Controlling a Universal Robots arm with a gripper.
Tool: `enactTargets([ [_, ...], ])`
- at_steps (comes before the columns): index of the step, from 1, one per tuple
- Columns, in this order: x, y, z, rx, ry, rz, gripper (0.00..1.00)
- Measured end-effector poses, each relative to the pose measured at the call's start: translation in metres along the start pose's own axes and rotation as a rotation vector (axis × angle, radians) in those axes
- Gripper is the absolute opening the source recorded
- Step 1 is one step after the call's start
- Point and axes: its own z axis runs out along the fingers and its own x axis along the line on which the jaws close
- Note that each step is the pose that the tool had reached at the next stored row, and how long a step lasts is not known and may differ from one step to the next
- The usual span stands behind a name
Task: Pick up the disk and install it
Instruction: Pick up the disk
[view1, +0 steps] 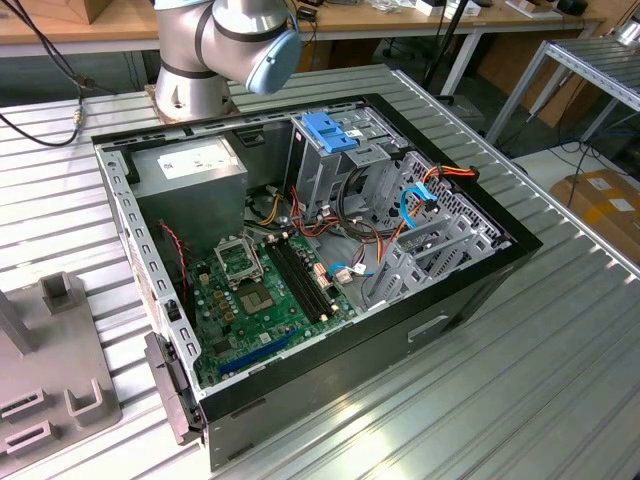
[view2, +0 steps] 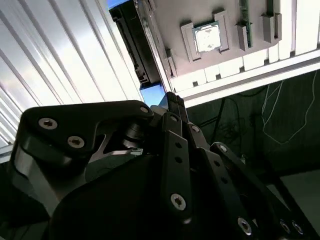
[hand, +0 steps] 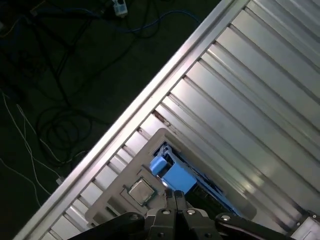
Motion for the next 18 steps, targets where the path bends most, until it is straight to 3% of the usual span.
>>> enactTargets([
  [1,0.0000,0.0000,0.0000,0.0007,0.0003,-0.016,0.11],
  [7,0.0000,0.0000,0.0000,0.0085,0.0008,-0.221,0.11],
  [11,0.0000,0.0000,0.0000,0.0110,0.0008,-0.290,0.11],
  [12,0.0000,0.0000,0.0000,0.0122,0.0008,-0.328,0.11],
  [14,0.0000,0.0000,0.0001,0.0133,0.0009,-0.356,0.11],
  [18,0.0000,0.0000,0.0001,0.0136,0.0009,-0.361,0.11],
])
